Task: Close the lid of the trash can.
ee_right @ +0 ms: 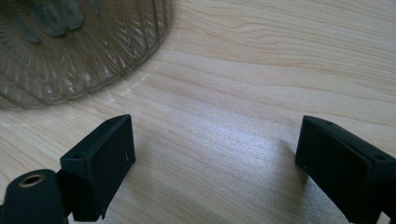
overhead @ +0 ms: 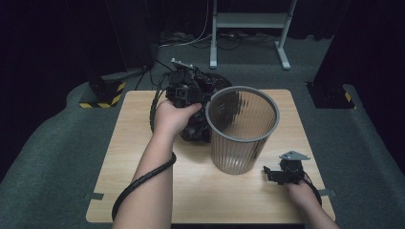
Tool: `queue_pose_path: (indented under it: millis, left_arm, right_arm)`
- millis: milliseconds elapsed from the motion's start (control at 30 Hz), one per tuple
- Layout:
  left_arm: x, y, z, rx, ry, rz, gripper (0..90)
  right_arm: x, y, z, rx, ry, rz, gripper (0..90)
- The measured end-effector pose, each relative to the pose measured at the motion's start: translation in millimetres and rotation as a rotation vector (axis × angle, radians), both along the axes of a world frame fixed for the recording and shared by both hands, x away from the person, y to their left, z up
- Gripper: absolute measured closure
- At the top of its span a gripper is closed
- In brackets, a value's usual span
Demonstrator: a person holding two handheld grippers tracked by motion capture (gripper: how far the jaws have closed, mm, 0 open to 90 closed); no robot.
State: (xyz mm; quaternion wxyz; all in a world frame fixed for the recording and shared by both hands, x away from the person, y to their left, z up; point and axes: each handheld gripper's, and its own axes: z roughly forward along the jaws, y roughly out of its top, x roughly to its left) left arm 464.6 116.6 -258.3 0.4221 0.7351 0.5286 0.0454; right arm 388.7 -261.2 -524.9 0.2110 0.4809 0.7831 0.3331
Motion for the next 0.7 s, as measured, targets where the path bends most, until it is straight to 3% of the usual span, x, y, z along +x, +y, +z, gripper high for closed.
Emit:
queue_pose_path:
  millis: [467, 700]
  left_arm:
    - [-10.3, 27.2, -13.0, 0.016, -0.046, 0.023, 48.6]
    - [-17.4, 41.6, -17.5, 0.064, -0.084, 0.042, 41.8]
  right_arm:
    - [0.0, 0.0, 0.1, 0.000, 0.001, 0.000, 11.4]
    - [0.1, 0.2, 0.2, 0.001, 0.003, -0.001, 11.3]
